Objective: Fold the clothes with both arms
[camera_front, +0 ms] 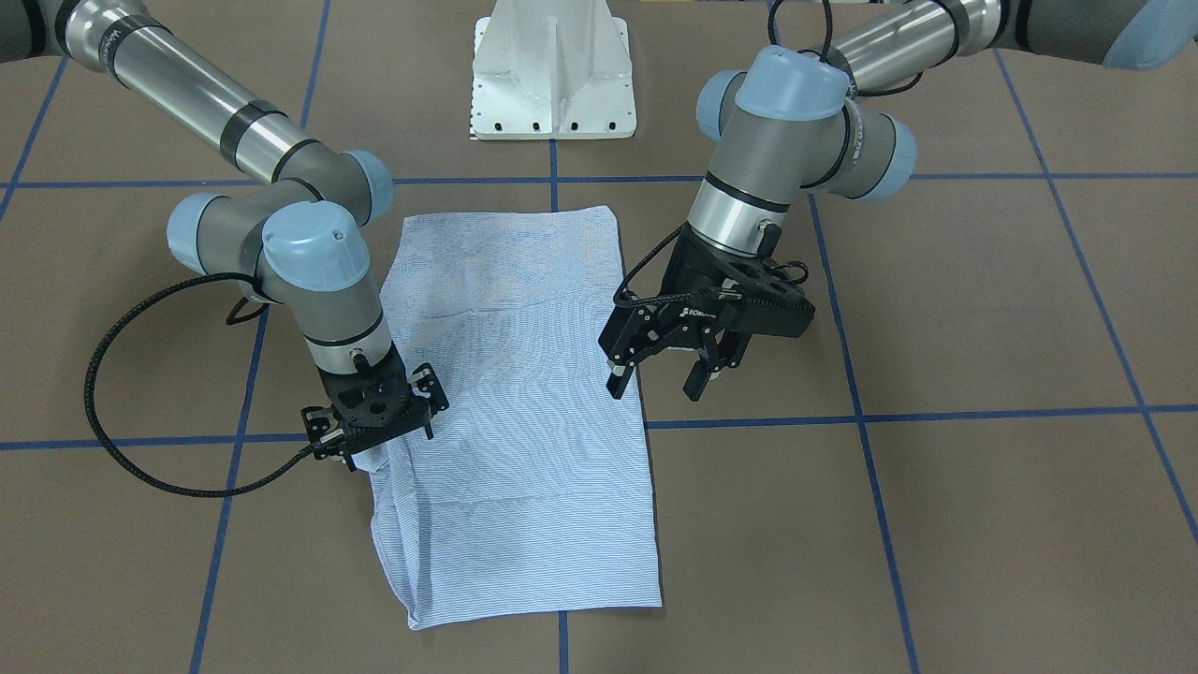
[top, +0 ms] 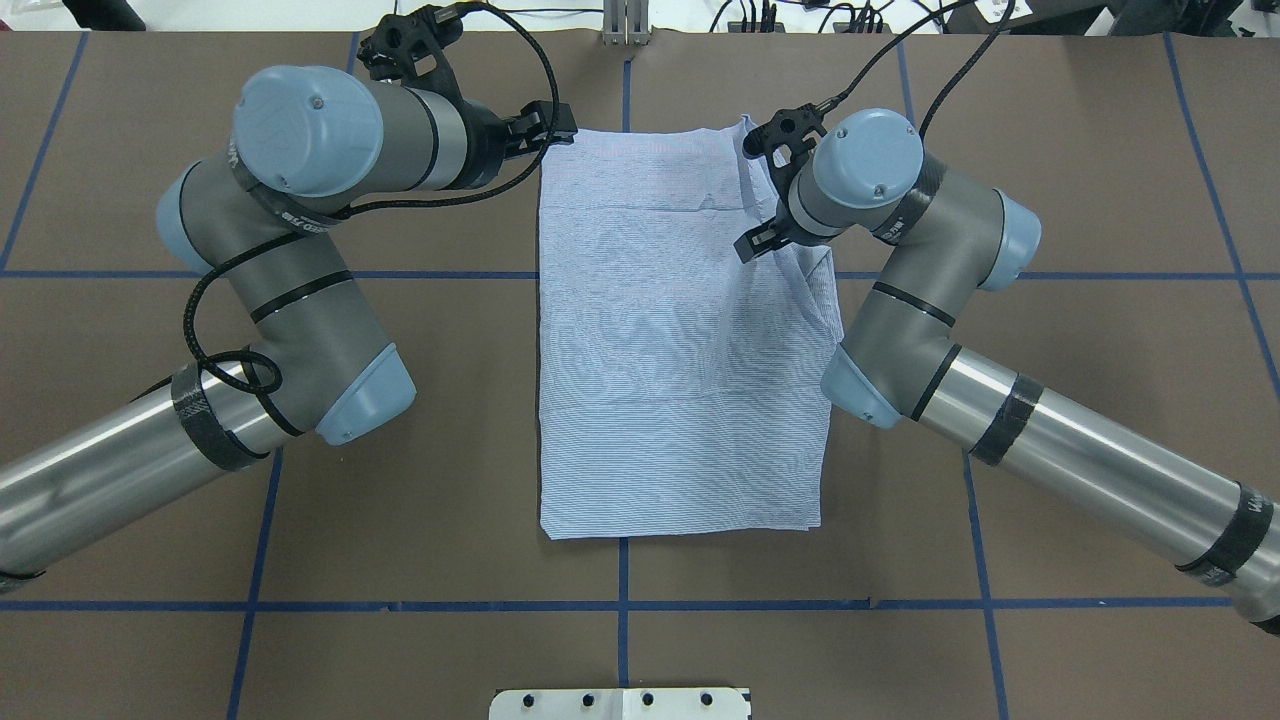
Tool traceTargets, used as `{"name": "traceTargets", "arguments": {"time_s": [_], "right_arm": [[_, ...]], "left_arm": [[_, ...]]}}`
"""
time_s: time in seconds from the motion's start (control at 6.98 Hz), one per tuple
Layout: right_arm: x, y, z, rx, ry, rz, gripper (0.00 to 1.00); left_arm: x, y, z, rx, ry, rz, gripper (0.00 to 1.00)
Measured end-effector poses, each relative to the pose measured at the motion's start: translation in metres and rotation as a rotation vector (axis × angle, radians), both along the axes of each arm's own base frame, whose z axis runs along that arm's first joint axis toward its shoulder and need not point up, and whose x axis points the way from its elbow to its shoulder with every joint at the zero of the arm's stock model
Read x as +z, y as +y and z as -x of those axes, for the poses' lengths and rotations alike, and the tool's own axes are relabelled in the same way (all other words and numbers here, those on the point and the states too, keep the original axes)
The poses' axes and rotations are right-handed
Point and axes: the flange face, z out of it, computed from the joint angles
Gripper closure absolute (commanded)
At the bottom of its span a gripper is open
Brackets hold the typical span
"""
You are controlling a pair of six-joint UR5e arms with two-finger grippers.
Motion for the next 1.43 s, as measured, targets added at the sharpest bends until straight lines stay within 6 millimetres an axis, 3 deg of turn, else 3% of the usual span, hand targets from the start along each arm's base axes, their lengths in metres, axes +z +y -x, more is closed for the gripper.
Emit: {"name": "traceTargets", "arguments": {"time_s": [0.57,1.43], "right_arm": [[0.019,-0.014,-0.006,0.034,0.038,0.001,0.0],[0.046,-0.038,-0.046,0.016,0.091,-0.019,0.0]], "left_arm": [[-0.003,0.0,-0.001,0.0,0.002,-0.003,0.0],[-0.012,0.0,-0.002,0.002,0.012,-0.011,0.0]]}}
